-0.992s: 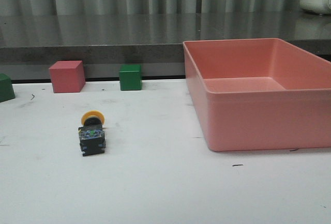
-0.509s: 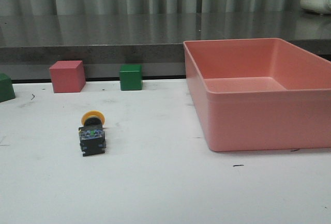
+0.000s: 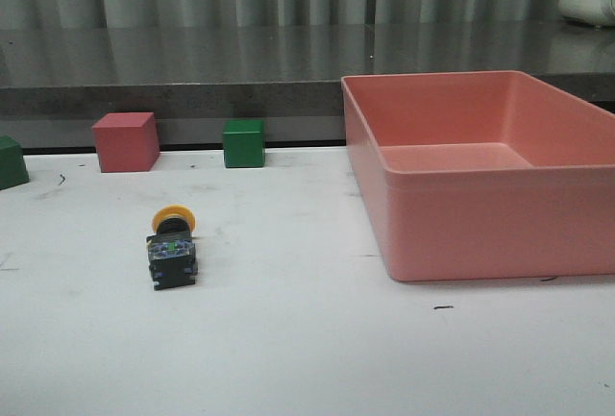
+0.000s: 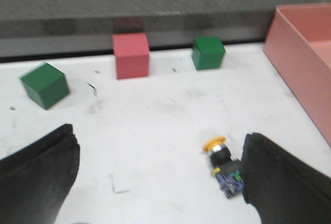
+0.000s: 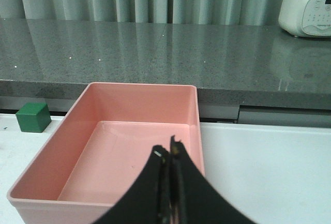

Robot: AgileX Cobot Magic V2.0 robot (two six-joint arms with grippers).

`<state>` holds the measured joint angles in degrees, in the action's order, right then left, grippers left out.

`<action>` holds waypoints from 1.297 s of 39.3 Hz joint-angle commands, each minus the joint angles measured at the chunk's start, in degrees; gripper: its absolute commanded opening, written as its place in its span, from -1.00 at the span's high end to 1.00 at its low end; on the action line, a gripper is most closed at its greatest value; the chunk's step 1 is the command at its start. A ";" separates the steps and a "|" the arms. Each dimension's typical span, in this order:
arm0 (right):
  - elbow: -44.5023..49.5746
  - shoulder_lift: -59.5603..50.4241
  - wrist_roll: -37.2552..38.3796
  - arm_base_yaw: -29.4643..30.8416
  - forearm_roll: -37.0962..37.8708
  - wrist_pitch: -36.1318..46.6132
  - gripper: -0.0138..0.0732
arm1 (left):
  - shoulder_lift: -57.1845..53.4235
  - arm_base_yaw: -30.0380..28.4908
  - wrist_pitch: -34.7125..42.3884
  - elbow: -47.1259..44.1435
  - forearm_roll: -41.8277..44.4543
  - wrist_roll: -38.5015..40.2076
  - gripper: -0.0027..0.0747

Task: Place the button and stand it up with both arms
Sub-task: 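Withdraw the right gripper upward away from the button, then lower the open left gripper around the lying button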

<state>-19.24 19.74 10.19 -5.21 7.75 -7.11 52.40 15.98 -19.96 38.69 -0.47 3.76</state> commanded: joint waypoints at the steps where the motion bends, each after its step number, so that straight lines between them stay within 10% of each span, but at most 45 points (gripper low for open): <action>1: -1.49 0.27 -0.63 0.30 0.98 5.07 0.82 | 5.92 4.09 0.60 5.58 -0.08 -0.04 -0.61; 24: -1.49 0.27 -0.63 0.30 0.98 5.00 0.82 | 35.76 8.92 -18.77 28.17 -13.62 0.70 -0.61; 51: -1.49 0.27 -0.63 0.30 0.98 4.86 0.82 | 61.50 8.80 -36.92 47.47 -10.15 9.67 -0.43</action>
<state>-19.20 19.74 10.17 -5.21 7.97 -7.11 116.29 24.55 -57.91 84.30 -9.99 12.52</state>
